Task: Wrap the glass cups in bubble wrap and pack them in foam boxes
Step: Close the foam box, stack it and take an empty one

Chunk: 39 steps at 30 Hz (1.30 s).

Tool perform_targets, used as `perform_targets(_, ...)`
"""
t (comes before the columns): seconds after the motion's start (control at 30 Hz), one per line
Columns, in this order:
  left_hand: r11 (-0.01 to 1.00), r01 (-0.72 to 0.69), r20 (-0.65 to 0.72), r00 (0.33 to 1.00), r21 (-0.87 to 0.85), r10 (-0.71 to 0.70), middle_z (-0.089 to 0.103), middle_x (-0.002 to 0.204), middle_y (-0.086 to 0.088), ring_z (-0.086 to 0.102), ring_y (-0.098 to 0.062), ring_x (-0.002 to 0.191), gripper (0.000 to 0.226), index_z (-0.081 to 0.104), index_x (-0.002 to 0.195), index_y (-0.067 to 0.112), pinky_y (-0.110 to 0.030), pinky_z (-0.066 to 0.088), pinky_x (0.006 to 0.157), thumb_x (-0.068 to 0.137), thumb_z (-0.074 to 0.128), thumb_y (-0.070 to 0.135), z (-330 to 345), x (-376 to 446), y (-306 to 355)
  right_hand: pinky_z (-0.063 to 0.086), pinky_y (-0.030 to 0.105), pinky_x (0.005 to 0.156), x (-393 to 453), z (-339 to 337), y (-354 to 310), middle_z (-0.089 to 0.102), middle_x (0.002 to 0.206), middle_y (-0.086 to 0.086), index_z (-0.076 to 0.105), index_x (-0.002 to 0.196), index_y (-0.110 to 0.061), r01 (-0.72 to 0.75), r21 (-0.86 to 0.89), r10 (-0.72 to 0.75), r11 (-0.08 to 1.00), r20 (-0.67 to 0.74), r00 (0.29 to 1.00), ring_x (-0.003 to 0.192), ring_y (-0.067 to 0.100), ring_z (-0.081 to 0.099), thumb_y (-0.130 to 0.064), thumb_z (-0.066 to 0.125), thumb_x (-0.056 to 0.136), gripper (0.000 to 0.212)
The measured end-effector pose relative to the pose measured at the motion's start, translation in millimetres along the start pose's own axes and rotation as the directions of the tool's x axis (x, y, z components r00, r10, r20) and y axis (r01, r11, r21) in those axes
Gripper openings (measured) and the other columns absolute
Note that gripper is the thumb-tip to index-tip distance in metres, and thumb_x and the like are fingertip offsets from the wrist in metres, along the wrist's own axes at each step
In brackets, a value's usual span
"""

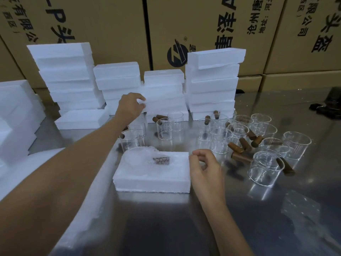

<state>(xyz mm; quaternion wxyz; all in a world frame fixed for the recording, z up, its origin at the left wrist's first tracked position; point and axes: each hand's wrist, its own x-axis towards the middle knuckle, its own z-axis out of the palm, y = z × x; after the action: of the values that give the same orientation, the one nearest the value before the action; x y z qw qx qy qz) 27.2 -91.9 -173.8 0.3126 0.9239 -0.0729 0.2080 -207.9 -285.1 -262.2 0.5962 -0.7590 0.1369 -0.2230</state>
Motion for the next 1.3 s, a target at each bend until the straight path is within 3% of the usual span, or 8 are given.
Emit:
perform_targets(0.27,0.995,-0.080,-0.010,0.997,-0.062,0.079,0.073,0.078,-0.008,0.071,-0.022,0.074,0.023,0.074,0.112,0.015,-0.021,0.053,0.078,0.089,0.073,0.021,-95,-70,10,0.048,0.028,0.073,-1,1,-2,0.065,0.088,-0.023,0.058,0.090,-0.036,0.022,-0.062,-0.019,0.998,0.042,0.999,0.083,0.008,0.062,-0.034,0.062,0.087,0.005)
perform_targets(0.47,0.991,-0.109,0.104,0.988,-0.082,0.117,0.075,0.077,0.006,0.068,0.001,0.070,0.020,0.075,0.106,0.029,-0.026,0.056,0.078,0.086,0.076,0.030,-135,-158,17,0.054,0.038,0.086,0,2,0,0.065,0.091,-0.025,0.061,0.099,-0.034,0.024,-0.123,-0.016,0.992,0.067,0.998,0.075,0.007,0.060,-0.034,0.065,0.087,0.012)
perform_targets(0.57,0.989,-0.150,0.117,0.982,-0.004,0.149,0.071,0.080,0.015,0.065,0.010,0.077,0.021,0.075,0.105,0.036,-0.011,0.048,0.076,0.085,0.076,0.031,-138,-192,19,0.050,0.031,0.081,0,1,-1,0.065,0.090,-0.026,0.062,0.101,-0.034,0.040,-0.106,-0.034,0.994,0.056,0.998,0.074,0.005,0.060,-0.034,0.066,0.088,0.013)
perform_targets(0.7,0.978,-0.195,0.147,0.972,0.069,0.184,0.074,0.087,0.007,0.062,0.006,0.076,0.024,0.074,0.111,0.034,-0.016,0.048,0.081,0.088,0.073,0.027,-131,-217,22,0.047,0.027,0.076,-2,-2,-2,0.068,0.093,-0.020,0.066,0.107,-0.027,0.052,-0.076,-0.050,0.996,0.029,0.998,0.085,0.008,0.065,-0.028,0.064,0.093,0.014)
perform_targets(0.83,0.976,-0.195,0.142,0.973,0.093,0.181,0.075,0.094,0.002,0.069,-0.007,0.082,0.026,0.073,0.116,0.032,-0.023,0.052,0.086,0.090,0.071,0.029,-129,-220,25,0.052,0.041,0.091,-9,-6,-10,0.070,0.110,-0.004,0.063,0.111,-0.023,0.054,0.066,-0.046,0.996,-0.113,0.993,0.099,0.025,0.067,-0.019,0.044,0.103,0.021)
perform_targets(1.0,0.974,-0.185,0.173,0.972,0.128,0.162,0.074,0.090,0.003,0.070,-0.012,0.084,0.026,0.072,0.117,0.032,-0.031,0.056,0.088,0.091,0.070,0.029,-131,-221,24,0.037,0.026,0.106,-27,-12,-28,0.051,0.137,-0.031,0.053,0.133,-0.045,0.285,0.125,-0.286,0.950,-0.006,0.958,0.132,-0.002,0.045,-0.059,0.041,0.094,0.043)
perform_targets(1.13,0.971,-0.194,0.188,0.968,0.143,0.165,0.073,0.087,0.006,0.069,-0.010,0.082,0.027,0.072,0.117,0.032,-0.030,0.056,0.086,0.090,0.071,0.029,-131,-222,22,0.038,0.035,0.110,-29,-5,-28,0.056,0.129,-0.015,0.062,0.123,-0.026,0.410,-0.069,-0.407,0.909,0.061,0.912,0.125,0.002,0.048,-0.035,0.064,0.094,0.031)
perform_targets(1.3,0.967,-0.206,0.256,0.953,0.148,0.163,0.069,0.084,0.009,0.068,-0.009,0.082,0.022,0.071,0.110,0.034,-0.030,0.056,0.081,0.088,0.073,0.031,-129,-223,18,0.042,0.018,0.094,-32,-3,-22,0.056,0.120,-0.016,0.064,0.112,-0.022,0.392,-0.026,-0.390,0.920,0.049,0.919,0.110,-0.007,0.051,-0.026,0.069,0.091,0.022)
